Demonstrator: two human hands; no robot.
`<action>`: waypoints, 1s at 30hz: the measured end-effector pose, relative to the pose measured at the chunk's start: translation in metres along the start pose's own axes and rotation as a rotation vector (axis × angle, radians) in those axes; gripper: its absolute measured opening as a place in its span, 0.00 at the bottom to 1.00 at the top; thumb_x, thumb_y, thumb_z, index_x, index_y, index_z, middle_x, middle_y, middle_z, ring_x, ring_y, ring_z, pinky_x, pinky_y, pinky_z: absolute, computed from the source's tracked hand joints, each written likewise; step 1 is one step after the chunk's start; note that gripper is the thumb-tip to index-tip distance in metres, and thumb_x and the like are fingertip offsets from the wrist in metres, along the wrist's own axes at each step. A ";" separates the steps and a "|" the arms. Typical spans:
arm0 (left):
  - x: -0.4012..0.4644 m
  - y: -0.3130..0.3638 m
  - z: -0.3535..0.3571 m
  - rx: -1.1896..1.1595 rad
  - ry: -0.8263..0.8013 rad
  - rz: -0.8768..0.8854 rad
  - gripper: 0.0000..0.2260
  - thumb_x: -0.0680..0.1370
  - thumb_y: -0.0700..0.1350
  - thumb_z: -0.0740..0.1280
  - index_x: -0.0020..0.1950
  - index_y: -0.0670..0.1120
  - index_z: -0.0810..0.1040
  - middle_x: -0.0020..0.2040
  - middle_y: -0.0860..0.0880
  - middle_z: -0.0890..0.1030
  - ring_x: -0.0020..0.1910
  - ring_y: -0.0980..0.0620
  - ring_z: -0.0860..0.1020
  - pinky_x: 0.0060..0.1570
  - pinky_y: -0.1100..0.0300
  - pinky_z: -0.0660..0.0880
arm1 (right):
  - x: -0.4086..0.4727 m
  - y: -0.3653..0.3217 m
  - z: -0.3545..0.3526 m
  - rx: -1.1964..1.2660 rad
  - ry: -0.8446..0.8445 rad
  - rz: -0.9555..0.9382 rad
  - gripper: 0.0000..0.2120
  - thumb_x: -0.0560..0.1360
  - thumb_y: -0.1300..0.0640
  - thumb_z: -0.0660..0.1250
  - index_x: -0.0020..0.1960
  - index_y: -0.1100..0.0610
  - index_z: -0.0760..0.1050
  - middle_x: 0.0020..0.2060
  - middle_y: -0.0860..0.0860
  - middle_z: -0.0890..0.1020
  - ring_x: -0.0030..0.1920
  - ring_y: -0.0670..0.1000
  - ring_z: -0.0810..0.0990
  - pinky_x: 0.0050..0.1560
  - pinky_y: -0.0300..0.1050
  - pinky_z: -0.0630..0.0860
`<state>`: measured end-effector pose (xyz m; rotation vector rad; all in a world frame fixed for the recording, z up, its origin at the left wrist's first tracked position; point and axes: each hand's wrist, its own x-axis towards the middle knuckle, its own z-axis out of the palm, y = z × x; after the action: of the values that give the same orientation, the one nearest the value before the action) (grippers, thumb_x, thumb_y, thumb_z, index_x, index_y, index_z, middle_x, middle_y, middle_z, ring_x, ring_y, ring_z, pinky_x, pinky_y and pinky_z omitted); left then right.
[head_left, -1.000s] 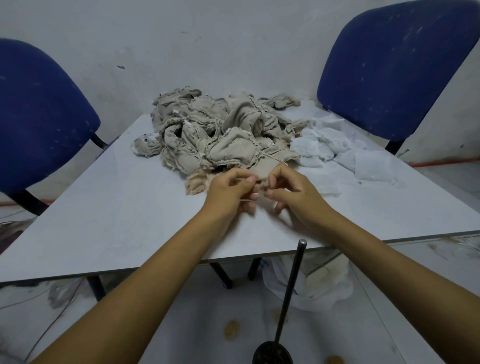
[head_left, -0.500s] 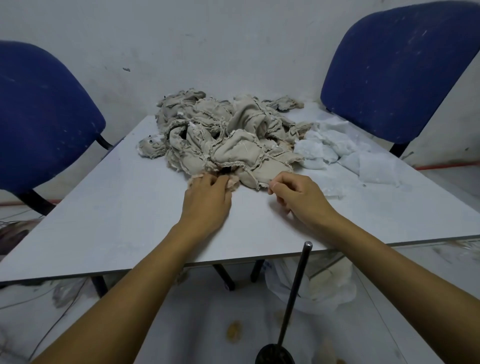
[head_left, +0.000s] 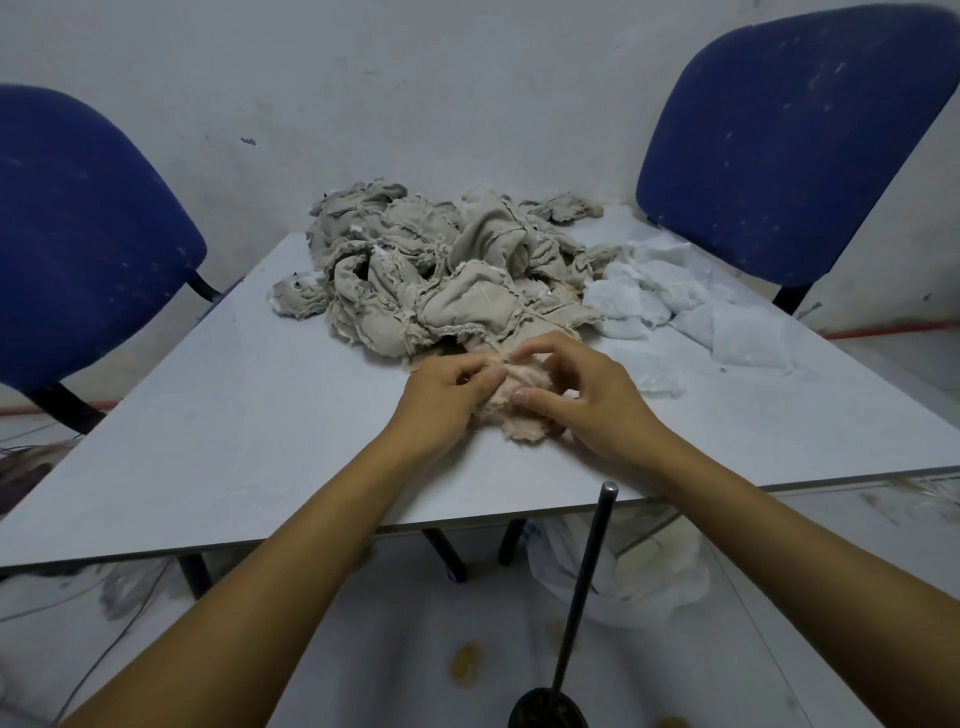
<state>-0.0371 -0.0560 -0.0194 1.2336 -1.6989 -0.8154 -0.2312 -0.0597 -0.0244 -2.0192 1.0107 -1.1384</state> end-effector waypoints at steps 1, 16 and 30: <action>0.000 -0.001 0.002 0.094 0.028 -0.002 0.08 0.81 0.46 0.66 0.56 0.51 0.83 0.45 0.48 0.77 0.46 0.49 0.77 0.51 0.54 0.74 | 0.000 0.001 0.000 -0.003 0.024 0.010 0.10 0.74 0.50 0.74 0.53 0.42 0.77 0.39 0.49 0.80 0.38 0.51 0.78 0.38 0.41 0.76; -0.003 -0.001 0.007 0.201 0.012 0.149 0.04 0.76 0.44 0.73 0.49 0.51 0.81 0.47 0.56 0.80 0.49 0.61 0.79 0.47 0.68 0.73 | 0.005 0.005 0.000 0.207 -0.026 0.138 0.01 0.80 0.57 0.67 0.50 0.53 0.75 0.36 0.53 0.85 0.32 0.43 0.78 0.31 0.33 0.71; 0.005 0.008 0.003 -0.027 0.091 0.071 0.15 0.76 0.33 0.66 0.47 0.54 0.69 0.41 0.52 0.75 0.35 0.60 0.73 0.37 0.65 0.72 | 0.001 -0.001 0.001 -0.219 -0.108 -0.088 0.12 0.78 0.55 0.70 0.61 0.47 0.76 0.48 0.47 0.77 0.45 0.44 0.74 0.49 0.41 0.71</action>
<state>-0.0441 -0.0580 -0.0126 1.1681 -1.6443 -0.7267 -0.2299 -0.0602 -0.0236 -2.2920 1.0379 -0.9866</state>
